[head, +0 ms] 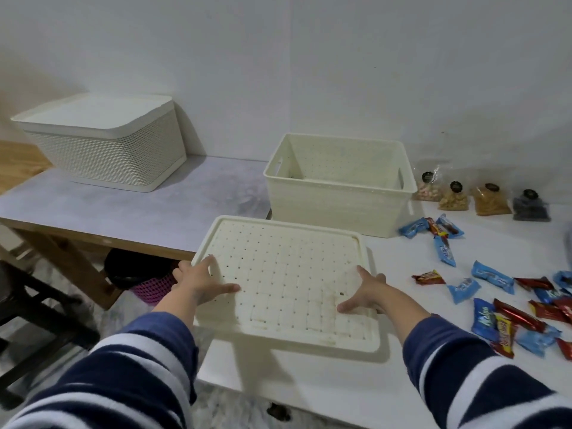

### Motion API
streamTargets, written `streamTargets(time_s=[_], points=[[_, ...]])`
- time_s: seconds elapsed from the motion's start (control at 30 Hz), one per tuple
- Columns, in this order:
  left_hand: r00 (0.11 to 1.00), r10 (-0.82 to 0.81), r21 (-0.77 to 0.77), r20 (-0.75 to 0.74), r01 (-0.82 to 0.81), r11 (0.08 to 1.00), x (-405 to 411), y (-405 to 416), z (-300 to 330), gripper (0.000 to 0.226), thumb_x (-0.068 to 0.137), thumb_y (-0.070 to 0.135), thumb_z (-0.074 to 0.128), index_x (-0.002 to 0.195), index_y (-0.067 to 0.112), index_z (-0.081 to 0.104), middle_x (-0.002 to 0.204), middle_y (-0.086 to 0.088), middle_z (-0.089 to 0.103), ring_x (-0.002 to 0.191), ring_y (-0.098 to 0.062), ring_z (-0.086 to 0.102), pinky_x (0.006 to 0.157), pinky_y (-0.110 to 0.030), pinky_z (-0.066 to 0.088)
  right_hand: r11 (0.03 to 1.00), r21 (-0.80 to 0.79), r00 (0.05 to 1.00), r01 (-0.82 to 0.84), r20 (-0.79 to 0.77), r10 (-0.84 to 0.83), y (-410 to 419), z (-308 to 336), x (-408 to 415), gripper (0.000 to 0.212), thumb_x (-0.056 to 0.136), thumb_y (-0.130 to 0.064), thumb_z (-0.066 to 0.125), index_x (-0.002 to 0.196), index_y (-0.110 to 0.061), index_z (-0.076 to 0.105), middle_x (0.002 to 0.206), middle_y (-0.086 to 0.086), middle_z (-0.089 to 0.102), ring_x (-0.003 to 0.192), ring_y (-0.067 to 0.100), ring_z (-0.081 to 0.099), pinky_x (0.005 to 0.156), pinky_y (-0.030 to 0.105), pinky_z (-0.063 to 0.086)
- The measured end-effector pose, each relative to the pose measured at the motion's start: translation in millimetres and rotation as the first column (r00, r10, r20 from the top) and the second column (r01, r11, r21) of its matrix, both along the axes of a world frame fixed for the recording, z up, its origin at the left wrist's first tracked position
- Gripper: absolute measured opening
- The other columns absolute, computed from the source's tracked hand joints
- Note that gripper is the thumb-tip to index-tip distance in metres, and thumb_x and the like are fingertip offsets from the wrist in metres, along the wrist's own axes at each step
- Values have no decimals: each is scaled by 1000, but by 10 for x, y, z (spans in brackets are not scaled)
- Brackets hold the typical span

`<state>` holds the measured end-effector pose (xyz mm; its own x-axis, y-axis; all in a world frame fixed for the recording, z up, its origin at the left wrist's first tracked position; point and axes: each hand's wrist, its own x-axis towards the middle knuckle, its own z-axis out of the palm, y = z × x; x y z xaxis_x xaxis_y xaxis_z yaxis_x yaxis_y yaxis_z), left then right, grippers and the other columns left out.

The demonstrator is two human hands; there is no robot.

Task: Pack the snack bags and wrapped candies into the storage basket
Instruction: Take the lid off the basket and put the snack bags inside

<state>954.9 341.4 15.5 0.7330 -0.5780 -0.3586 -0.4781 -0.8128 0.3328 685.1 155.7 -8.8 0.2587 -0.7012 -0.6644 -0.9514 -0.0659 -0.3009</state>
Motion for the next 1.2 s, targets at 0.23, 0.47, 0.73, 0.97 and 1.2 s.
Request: streamTargets(time_s=[0.23,0.47,0.73,0.97,1.2], points=[[997,-61,-1,-43,61,998,474,-220,-329,84,68,57,76,139,32,36,139,-14,27,128,-33,25,106,-45,30,997,23,996,78,-36,-77,-50,-320,350,128,63,-45,86,153,-34,-5,156,8,5,145,34,16,116,49,28],[989,-140,137,-50,145,980,532,-379,-513,83,76,53,71,144,31,29,147,-16,23,133,-35,24,110,-47,31,994,-1,993,111,-41,-111,-29,-374,357,104,75,-44,76,154,-32,9,153,8,10,141,33,22,114,45,32],[897,-441,189,-5,434,881,126,-977,-236,74,89,45,57,151,25,20,157,-10,19,144,-35,16,116,-49,22,986,-93,989,137,65,-131,-258,123,103,72,90,-41,61,151,-24,27,154,11,19,136,32,36,111,42,37],[734,-654,-74,-183,653,753,-928,-1742,63,53,93,34,57,142,17,42,145,-5,46,130,-23,47,108,-31,38,975,-135,984,178,41,-174,-458,428,-567,64,93,-40,56,150,-22,31,154,9,24,138,29,34,112,41,35],[632,-752,-184,-185,730,658,-2022,-2473,205,49,94,33,55,139,17,45,139,-5,52,126,-22,50,103,-27,39,968,-167,982,187,40,-183,-927,558,-1351,62,97,-35,52,150,-13,30,158,8,23,144,26,26,116,35,28]])
